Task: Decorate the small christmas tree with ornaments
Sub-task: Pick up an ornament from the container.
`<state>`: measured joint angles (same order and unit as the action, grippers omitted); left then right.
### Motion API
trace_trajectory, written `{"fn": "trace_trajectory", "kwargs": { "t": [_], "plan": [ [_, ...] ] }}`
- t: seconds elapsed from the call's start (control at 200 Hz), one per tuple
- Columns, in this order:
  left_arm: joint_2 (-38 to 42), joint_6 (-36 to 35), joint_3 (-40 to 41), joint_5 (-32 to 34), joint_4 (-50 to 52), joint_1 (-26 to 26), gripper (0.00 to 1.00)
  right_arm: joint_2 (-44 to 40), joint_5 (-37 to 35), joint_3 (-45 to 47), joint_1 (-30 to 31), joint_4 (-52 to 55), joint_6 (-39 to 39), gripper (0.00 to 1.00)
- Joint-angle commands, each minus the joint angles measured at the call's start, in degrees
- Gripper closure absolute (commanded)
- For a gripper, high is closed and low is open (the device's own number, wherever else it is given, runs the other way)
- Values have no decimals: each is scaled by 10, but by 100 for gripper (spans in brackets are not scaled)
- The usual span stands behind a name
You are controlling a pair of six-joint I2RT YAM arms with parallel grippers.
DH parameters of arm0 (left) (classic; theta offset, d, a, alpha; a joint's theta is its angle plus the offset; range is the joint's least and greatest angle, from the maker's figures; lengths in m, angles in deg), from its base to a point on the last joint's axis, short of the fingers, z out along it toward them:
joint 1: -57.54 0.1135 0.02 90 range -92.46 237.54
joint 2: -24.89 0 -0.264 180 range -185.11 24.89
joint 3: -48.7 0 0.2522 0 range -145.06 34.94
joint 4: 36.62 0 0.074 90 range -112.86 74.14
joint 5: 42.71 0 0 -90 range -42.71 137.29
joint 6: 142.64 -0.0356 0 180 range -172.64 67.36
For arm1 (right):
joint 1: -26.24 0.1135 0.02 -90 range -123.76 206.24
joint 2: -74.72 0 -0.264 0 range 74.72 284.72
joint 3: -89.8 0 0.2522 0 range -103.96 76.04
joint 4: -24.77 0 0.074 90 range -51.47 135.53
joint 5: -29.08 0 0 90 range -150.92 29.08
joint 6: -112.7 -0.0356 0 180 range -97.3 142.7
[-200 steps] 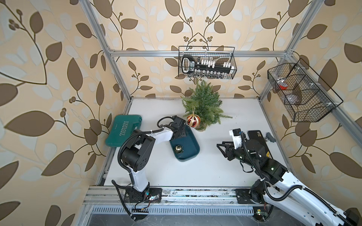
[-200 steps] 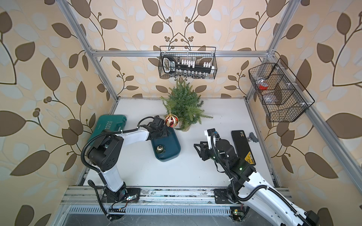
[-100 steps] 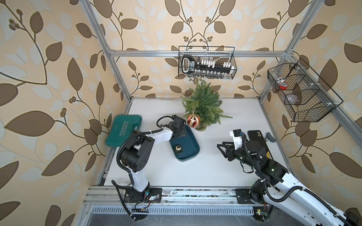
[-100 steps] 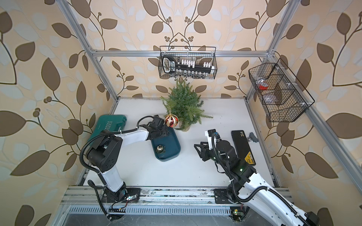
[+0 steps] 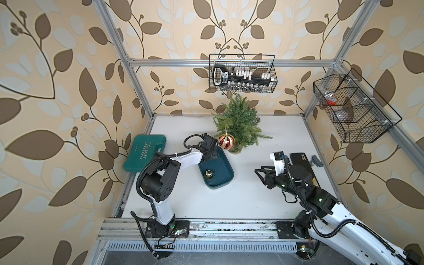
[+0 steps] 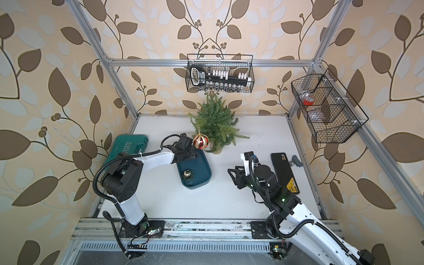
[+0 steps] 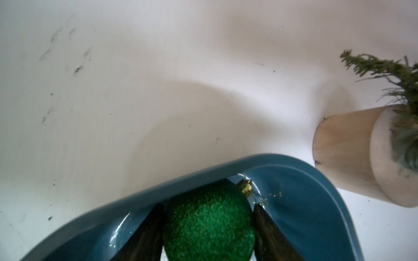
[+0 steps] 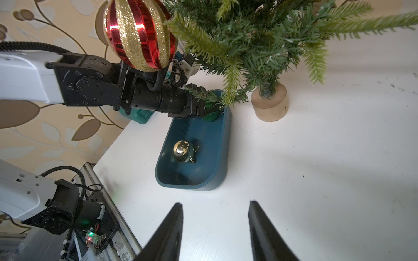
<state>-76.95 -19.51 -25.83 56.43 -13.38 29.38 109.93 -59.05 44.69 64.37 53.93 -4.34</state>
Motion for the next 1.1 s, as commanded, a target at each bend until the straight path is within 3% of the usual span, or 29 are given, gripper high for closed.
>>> {"fn": "trace_trajectory", "kwargs": {
  "t": [0.0, 0.18, 0.39, 0.78, 1.095],
  "plan": [
    [30, 6, 1, 3, 19, -1, 45, -5, -9, 8, 1, -1, -5, 53],
    [101, 25, 32, -12, 47, -1, 46, -3, -3, 9, 1, -10, -10, 53],
    [238, 30, 68, -50, 101, -1, 45, 15, 16, 0, 1, -29, -11, 54],
    [481, 23, 50, -127, 249, -1, 45, 66, 74, -85, 1, -33, 30, 54],
    [465, 8, -96, -167, 267, -1, 45, 140, 138, -234, 1, -11, 73, 59]
  ]
}}
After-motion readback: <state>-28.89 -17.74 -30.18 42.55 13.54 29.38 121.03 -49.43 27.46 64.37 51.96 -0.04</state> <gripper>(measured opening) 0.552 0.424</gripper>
